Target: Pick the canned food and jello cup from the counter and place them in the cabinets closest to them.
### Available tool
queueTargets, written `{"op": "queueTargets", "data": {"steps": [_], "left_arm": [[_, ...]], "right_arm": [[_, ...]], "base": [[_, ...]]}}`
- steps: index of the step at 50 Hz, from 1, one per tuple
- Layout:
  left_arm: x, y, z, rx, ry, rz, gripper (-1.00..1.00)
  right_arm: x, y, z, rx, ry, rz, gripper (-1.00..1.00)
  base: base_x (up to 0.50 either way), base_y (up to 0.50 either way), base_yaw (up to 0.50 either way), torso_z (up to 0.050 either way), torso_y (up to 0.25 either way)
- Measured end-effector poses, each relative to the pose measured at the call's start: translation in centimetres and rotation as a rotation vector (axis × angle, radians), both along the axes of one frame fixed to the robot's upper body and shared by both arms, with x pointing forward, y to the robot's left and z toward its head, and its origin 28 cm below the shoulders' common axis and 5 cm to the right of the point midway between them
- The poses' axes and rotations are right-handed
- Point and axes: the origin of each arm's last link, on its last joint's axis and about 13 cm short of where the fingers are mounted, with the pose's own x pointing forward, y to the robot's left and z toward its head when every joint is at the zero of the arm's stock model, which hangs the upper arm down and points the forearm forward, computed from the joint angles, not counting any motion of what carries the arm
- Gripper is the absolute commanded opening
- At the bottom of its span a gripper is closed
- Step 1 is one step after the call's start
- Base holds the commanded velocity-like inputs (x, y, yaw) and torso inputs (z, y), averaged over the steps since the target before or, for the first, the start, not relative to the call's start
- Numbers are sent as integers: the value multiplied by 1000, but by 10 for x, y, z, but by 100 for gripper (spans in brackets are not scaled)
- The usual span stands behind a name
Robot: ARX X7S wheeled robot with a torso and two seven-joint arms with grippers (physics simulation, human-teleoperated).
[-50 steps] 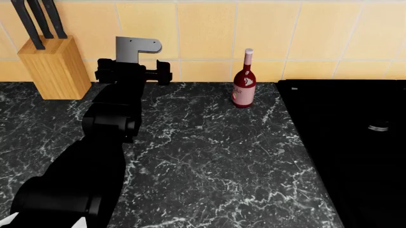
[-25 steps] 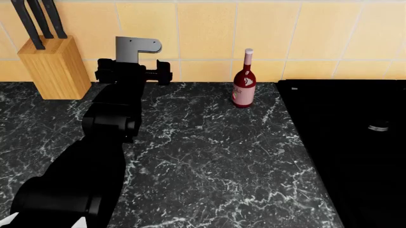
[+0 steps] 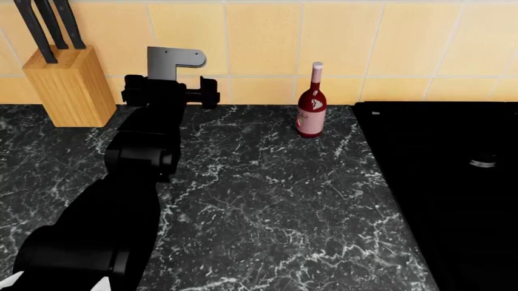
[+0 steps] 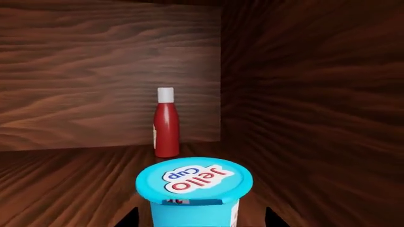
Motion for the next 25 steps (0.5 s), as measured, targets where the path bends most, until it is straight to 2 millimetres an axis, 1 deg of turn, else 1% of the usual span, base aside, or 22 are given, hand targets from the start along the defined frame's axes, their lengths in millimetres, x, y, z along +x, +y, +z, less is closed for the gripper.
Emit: {"op": "queueTargets", "data": {"steps": [17,25], "left_arm": [[0,0,0,-3,-2,0,100],[0,0,1,-4,-4,0,100]], "right_arm": [[-6,7,-6,-49,-18,-1,100],[-14,14,-12,-90,-14,17,100]], "base": [[0,1,2,0,0],[1,1,2,0,0]]}}
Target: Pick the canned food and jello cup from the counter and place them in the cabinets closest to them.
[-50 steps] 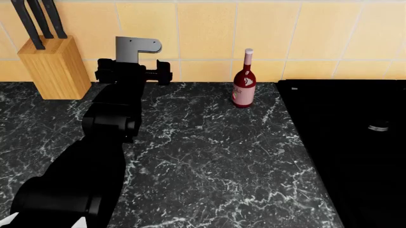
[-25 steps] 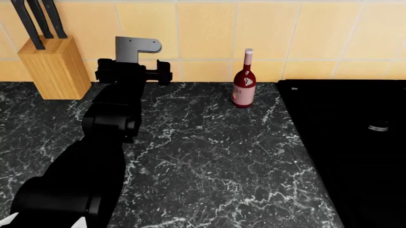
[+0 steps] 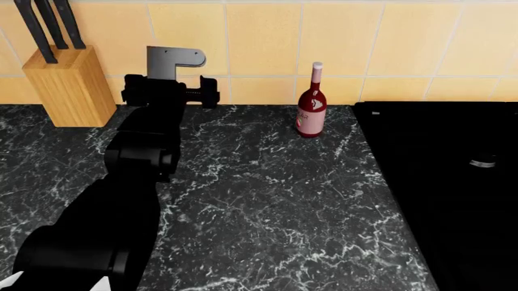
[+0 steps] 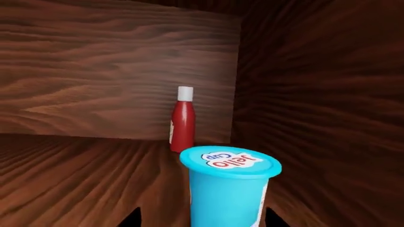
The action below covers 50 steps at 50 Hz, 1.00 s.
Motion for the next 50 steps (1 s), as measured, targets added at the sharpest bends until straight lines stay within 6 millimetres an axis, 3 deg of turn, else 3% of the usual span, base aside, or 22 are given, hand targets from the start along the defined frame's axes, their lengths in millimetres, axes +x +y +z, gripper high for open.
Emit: {"op": "queueTargets", "data": {"steps": [15,34,50], "left_arm": [[0,0,0,-2,-1,-1,100],[0,0,0,-1,-2,-2,100],[0,0,0,-3,-9,-1,100]], "right_arm": [[-23,12,-12,-94,6,42,100],[-44,7,-21,-155,-89,57,100],[-60,-4,-50,-133,-105,128,100]], "base": [[0,0,0,0,0],[0,0,0,0,0],[0,0,0,0,0]]}}
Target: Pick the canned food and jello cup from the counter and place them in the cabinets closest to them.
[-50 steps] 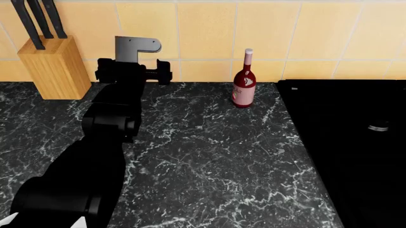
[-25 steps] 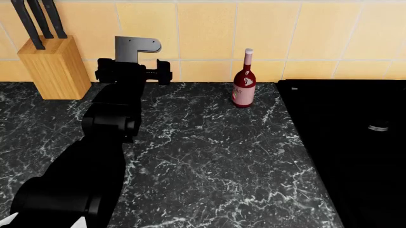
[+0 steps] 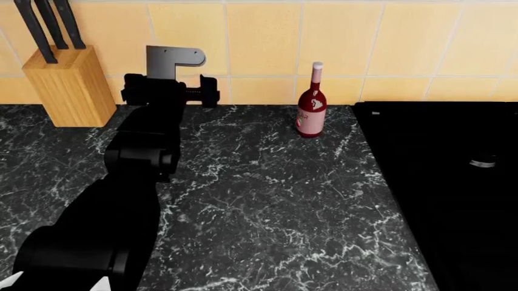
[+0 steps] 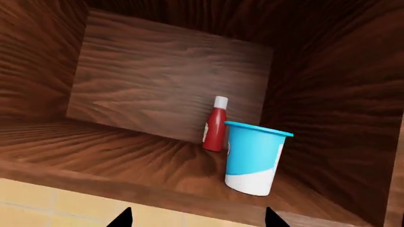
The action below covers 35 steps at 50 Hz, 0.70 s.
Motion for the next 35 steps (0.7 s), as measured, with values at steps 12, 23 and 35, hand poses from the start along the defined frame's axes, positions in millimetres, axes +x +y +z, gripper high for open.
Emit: {"op": "queueTargets", "data": {"steps": [12,23,35], "left_arm": [[0,0,0,-1,-4,-1,100],[0,0,0,0,-6,0,100],[1,1,2,-13,-23,9,100]], "right_arm": [[-11,-15,-22,29,-34,24,100],[-24,-29,-33,54,-93,42,100],[-38,-43,-38,61,-168,58,100]], "base": [[0,0,0,0,0],[0,0,0,0,0],[0,0,0,0,0]]}}
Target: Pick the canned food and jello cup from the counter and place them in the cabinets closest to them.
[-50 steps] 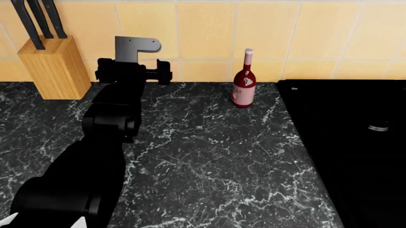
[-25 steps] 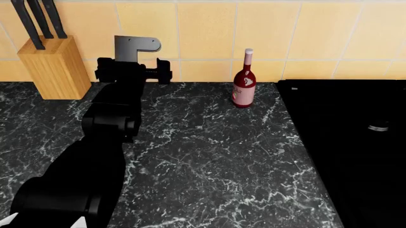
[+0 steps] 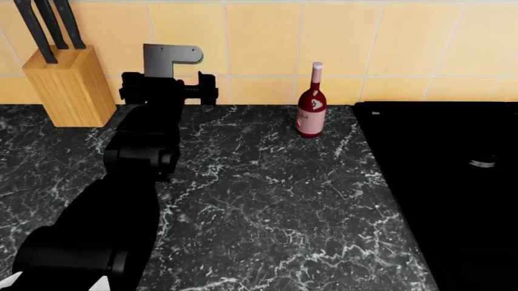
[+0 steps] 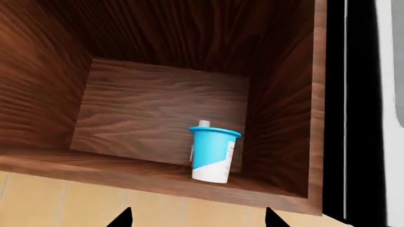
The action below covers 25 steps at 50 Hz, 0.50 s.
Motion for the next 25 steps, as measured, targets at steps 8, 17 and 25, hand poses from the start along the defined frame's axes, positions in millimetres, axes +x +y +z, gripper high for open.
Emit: {"op": "queueTargets", "data": {"steps": [8,17,25], "left_arm": [[2,5,23,-90,-81,7,100],[-20,14,78,-201,-247,-10,100],[-60,21,117,-220,-385,-29,100]], "right_arm": [[-5,-5,-3,4,-22,2,100],[-9,-10,-7,9,-28,1,100],[-12,-14,-11,17,-30,1,100]], "base": [[0,0,0,0,0],[0,0,0,0,0],[0,0,0,0,0]]}}
